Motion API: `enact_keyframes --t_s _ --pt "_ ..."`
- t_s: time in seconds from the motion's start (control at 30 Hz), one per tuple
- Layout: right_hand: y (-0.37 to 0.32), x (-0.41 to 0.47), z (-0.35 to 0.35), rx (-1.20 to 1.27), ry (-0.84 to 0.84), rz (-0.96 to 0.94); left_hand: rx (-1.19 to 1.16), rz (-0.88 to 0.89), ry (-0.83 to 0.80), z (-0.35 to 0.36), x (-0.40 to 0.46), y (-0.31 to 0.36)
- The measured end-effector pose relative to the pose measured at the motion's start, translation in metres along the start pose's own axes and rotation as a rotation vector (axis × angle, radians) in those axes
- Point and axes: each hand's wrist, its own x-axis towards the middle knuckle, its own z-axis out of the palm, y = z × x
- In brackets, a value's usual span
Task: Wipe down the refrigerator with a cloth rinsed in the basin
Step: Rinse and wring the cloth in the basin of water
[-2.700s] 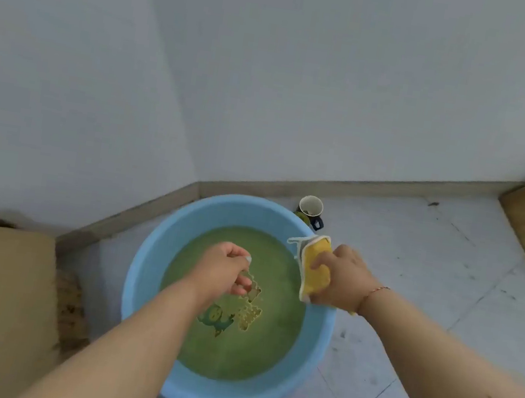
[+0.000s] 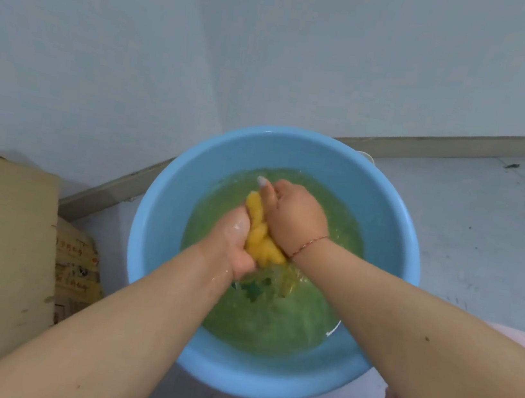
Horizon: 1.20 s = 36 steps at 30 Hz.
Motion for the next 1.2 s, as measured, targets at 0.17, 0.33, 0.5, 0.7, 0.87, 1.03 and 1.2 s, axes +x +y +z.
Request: enact_keyframes --t_s 0.17,0.33,0.5,0.7,0.87,1.03,1.2 --pt "0.056 0.018 -0.005 -0.219 -0.149 0.440 0.245 0.039 0.287 -0.018 0.002 0.010" --pt "0.047 0.002 0.007 -0.057 -0.333 0.595 0.461 -0.135 0.395 -0.035 -0.001 0.011" --pt "-0.017 -0.015 0.007 0.312 -0.371 0.291 0.234 -0.146 0.263 -0.027 0.000 0.015" --pt "-0.056 -0.053 -0.003 0.177 -0.116 -0.145 -0.037 0.542 0.411 -0.001 -0.006 -0.006" --pt "-0.033 -0.030 -0.012 0.015 -0.071 -0.052 0.048 0.131 0.010 -0.007 0.005 -0.002" --pt "0.027 0.010 -0.017 -0.009 -0.187 0.269 0.099 0.120 0.132 -0.007 0.005 0.022" --pt "0.058 0.015 -0.034 -0.464 -0.258 0.392 0.263 0.086 0.327 -0.030 0.003 0.031"
